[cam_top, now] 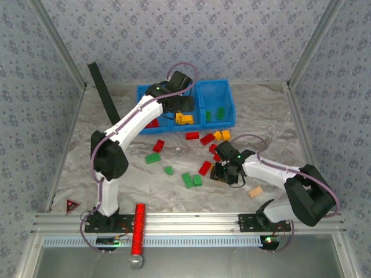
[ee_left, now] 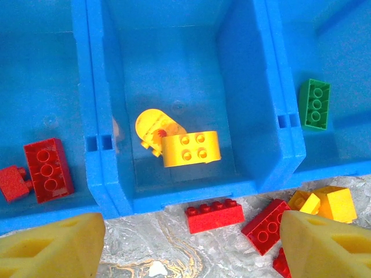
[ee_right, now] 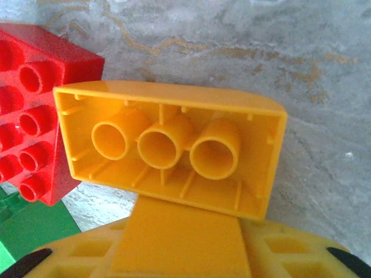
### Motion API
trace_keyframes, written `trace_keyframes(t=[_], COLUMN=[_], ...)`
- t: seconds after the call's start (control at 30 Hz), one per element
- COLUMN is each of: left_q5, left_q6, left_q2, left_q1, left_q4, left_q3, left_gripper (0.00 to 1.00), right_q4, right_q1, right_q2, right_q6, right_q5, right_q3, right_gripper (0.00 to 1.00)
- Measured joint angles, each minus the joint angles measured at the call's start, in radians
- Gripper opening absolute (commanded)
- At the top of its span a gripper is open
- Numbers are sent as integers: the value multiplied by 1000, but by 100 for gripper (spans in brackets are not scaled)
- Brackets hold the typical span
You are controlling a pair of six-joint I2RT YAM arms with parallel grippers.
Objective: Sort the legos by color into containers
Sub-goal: Pick up the lego from the bottom-center of the table, then place the lego in the container.
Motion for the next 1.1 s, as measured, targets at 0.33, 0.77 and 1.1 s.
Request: trace_keyframes(t=[0.33, 0.77, 1.1], left_q5=[10, 64, 63], left_q6=[0, -98, -171], left_q2=[-81, -464, -568], left_q1=[0, 28, 28], left_q4=[2, 3, 31], left_q3=[-175, -624, -909], left_gripper=[80, 82, 84], right_q4=[-197, -385, -349], right_q1=[4, -27, -45], right_q2=[-43, 225, 648], right_q6=[-87, -456, -690], right_q5=[5, 140, 231], right_q3=[166, 883, 1369], right_gripper=[28, 27, 28])
